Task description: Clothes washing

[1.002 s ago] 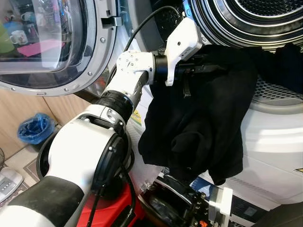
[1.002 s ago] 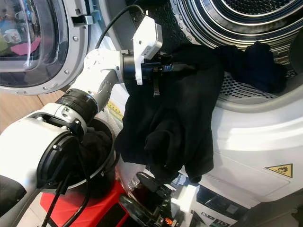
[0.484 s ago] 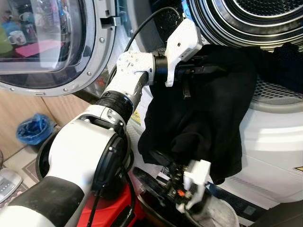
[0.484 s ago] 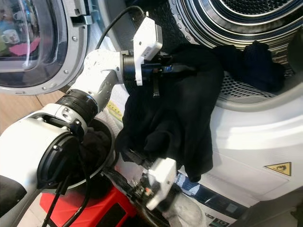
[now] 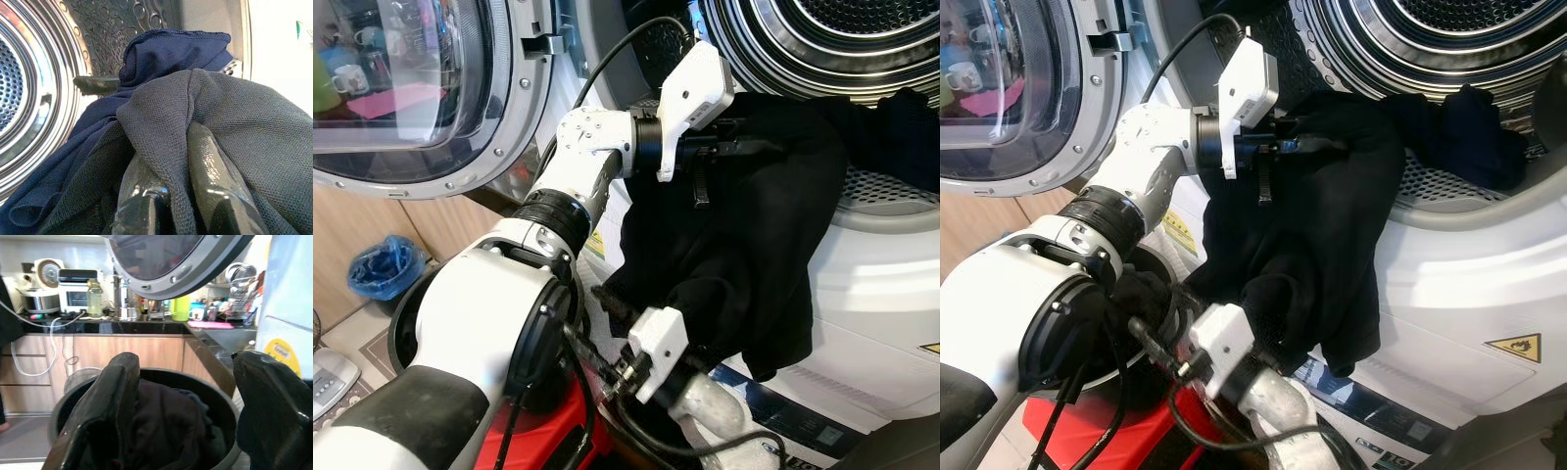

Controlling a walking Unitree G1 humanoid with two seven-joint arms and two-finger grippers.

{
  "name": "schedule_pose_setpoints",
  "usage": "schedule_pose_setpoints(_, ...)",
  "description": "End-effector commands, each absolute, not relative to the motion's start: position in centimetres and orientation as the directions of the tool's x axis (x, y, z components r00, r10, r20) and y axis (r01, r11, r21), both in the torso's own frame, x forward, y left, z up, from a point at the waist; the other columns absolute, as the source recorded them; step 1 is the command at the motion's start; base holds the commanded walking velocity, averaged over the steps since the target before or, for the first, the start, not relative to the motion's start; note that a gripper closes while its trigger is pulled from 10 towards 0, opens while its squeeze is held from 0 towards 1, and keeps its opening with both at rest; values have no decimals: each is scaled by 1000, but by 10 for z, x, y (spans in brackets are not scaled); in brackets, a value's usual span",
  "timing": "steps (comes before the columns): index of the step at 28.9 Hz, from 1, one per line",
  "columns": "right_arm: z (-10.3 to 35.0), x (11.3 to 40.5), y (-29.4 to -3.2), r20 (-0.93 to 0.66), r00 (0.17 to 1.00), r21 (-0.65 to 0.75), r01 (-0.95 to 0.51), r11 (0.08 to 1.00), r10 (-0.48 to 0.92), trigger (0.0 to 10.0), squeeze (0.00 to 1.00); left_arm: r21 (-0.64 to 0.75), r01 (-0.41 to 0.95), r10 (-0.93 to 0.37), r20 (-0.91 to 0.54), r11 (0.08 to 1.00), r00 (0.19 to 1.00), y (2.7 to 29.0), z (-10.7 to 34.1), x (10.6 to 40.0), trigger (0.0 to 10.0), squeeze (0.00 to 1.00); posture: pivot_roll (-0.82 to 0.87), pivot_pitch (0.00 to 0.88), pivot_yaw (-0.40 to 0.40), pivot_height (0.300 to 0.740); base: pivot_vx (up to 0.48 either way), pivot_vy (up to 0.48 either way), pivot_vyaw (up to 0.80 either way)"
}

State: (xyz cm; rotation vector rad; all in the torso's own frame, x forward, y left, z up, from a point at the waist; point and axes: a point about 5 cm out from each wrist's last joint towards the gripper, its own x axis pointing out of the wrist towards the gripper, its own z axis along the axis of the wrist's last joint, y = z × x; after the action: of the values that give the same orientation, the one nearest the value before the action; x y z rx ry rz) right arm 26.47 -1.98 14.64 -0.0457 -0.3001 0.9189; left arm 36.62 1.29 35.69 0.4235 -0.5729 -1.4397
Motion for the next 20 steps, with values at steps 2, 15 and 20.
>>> schedule_pose_setpoints(2, 149, 269, -18, 256, 594, -184, -744, 642, 762, 10000, 0, 611, 788, -994, 110, 79, 14, 10, 362, 363, 10000, 0, 38, 92, 30, 740, 0, 0, 0)
schedule_pose_setpoints(15, 163, 280, -44, 338, 684, -261, -591, 763, 646, 10000, 0, 610, 788, -994, 112, 79, 12, 11, 361, 364, 10000, 0, 35, 95, 32, 740, 0, 0, 0)
schedule_pose_setpoints(20, 161, 264, -44, 338, 622, -208, -682, 701, 706, 10000, 0, 608, 790, -993, 113, 82, 15, 12, 361, 364, 10000, 0, 35, 95, 32, 740, 0, 0, 0)
